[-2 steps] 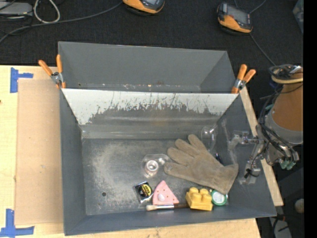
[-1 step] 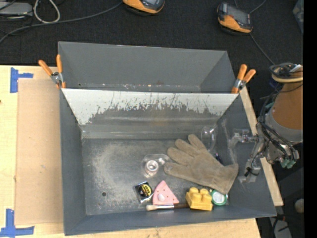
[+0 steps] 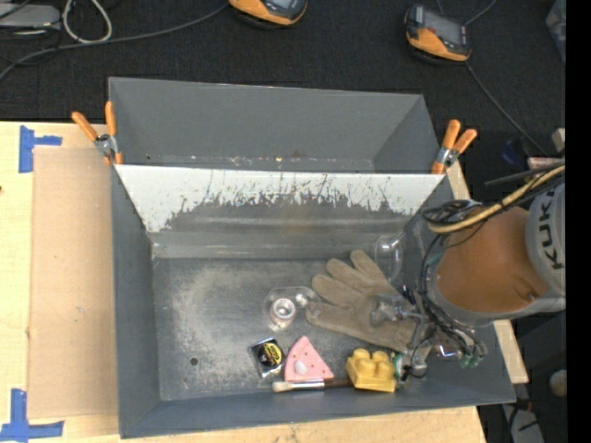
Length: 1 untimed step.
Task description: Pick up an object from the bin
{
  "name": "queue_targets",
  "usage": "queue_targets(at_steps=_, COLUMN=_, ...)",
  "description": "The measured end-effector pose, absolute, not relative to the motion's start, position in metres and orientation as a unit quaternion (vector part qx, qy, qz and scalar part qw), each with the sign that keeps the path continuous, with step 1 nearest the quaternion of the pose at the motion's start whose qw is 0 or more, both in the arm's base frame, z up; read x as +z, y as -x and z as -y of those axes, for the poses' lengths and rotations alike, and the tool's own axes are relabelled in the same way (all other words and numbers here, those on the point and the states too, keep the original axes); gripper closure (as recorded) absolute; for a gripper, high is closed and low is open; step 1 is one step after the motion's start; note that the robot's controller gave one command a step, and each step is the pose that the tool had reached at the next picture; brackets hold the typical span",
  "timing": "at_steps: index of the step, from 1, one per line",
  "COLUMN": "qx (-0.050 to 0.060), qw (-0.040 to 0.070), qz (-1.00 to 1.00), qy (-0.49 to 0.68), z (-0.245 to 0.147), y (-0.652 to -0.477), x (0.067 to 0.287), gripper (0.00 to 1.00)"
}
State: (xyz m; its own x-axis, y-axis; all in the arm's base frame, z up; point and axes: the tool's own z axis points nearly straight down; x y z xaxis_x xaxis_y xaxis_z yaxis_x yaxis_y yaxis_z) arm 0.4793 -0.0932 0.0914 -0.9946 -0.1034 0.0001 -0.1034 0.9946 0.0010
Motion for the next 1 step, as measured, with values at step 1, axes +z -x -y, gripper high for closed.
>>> queue_targets(at_steps=1, qx=0.0, qw=-0.003, qz=0.999, qy=-0.044, z=0.088, y=-0.4761, x=0.1496, gripper=0.0)
